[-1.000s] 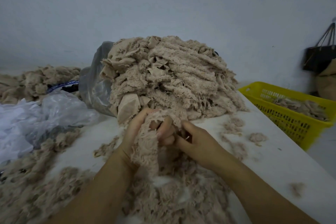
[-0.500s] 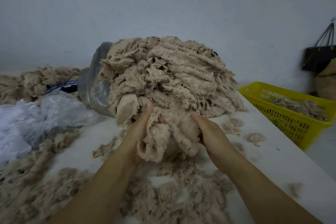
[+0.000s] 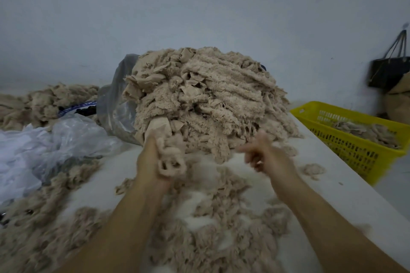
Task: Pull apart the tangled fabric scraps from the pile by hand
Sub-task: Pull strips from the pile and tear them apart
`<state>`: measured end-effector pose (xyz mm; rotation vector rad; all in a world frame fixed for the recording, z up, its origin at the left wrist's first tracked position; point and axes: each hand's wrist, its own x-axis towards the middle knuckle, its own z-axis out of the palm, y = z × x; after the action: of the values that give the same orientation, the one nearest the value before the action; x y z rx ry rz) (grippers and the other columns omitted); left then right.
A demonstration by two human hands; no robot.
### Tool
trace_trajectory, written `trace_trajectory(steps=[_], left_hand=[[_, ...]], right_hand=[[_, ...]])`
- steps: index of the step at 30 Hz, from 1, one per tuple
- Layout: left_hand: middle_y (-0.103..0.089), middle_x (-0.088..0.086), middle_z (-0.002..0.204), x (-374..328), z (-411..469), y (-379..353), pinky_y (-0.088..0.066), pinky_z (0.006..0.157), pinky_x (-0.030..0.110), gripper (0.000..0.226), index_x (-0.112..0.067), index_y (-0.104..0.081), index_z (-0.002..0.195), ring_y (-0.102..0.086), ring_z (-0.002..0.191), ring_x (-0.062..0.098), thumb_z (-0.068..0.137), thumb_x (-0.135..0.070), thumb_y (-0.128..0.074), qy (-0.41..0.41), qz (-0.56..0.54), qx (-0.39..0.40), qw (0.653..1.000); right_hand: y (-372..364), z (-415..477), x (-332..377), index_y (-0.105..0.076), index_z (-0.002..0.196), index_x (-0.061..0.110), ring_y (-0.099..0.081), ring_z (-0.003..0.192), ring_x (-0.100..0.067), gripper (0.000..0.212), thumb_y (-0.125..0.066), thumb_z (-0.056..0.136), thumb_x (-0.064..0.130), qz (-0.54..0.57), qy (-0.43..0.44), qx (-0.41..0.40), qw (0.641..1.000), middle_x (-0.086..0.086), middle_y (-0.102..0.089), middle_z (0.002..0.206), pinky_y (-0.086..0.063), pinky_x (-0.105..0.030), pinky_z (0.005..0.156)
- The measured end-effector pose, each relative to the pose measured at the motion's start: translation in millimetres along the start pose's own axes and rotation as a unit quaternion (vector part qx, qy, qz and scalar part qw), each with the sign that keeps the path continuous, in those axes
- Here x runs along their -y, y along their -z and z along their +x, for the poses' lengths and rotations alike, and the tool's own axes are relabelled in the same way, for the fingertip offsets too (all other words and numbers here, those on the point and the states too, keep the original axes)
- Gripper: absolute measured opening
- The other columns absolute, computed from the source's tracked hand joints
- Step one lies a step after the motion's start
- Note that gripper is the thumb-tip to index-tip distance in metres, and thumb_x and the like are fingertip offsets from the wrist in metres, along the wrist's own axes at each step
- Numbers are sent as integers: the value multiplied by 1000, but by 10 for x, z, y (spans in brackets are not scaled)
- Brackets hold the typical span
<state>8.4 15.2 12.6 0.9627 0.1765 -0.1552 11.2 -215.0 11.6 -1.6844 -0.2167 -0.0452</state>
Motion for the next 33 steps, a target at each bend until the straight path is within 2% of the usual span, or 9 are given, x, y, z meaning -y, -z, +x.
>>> trace_trajectory(steps=[3,6,11,14,16,18,24,29,33], left_hand=[[-73,13,80,206,28,-288,-60,65,32,45,-4,-65,100,-70,70,25,92,-47,-56,-58,91,-1,994],[-78,2,93,391,-74,-490,-59,83,30,55,-19,-74,101,-74,91,13,79,-63,-49,-159,158,1,975],[-77,-4,97,332,-31,-401,-48,92,37,55,-25,-77,93,-70,99,15,98,-62,-36,-139,281,-27,949],[-76,-9,86,287,-12,-362,-48,79,27,45,-20,-73,77,-69,87,9,103,-42,-43,-176,321,-61,929],[-73,-9,85,274,62,-338,-46,71,23,34,-21,-71,82,-67,82,8,103,-33,-47,-166,363,-71,914],[-70,-6,88,252,151,-366,-51,71,29,21,-22,-68,96,-66,77,9,101,-30,-50,-154,414,-90,893],[-67,16,112,327,588,-585,-57,90,46,50,-5,-43,140,-69,97,31,97,-25,-57,-63,348,-105,929],[-62,6,68,381,711,-644,-46,60,27,14,-11,-57,83,-57,61,18,95,-15,-59,-78,365,-131,918],[-66,-10,75,480,390,-674,-48,59,18,18,-22,-61,84,-62,70,6,99,-26,-52,-170,502,24,848]], right_hand=[[-286,-77,-17,-61,104,57,-60,94,8,52,-34,75,91,-112,46,104,987,30,-62,105,-47,-14,77],[-424,-60,-9,-51,106,57,-64,88,11,26,-65,84,57,-73,72,94,990,27,-67,100,-47,-5,64],[-259,24,-99,-54,106,44,-63,80,1,22,-59,95,26,-131,17,16,991,19,-66,93,-50,-18,65],[-48,124,-28,-66,90,23,-65,71,-13,6,-62,93,26,137,4,-89,987,8,-68,74,-51,-22,58],[174,164,30,-63,115,16,-72,88,-14,38,-60,93,48,413,63,-136,898,-1,-71,104,-56,-23,70],[271,186,-30,-47,139,14,-72,99,-17,68,-51,91,61,479,16,-166,862,-9,-61,126,-58,-25,76],[-17,205,-232,-65,109,9,-74,84,-20,43,-49,99,48,207,-65,-115,969,-4,-76,89,-57,-27,66],[-93,122,-386,-68,101,33,-70,75,-4,35,-46,95,60,-68,-24,-18,997,12,-72,86,-55,-24,65],[-109,137,-279,-73,91,33,-71,74,-11,39,-45,97,59,32,-81,-22,996,6,-73,79,-57,-31,72]])
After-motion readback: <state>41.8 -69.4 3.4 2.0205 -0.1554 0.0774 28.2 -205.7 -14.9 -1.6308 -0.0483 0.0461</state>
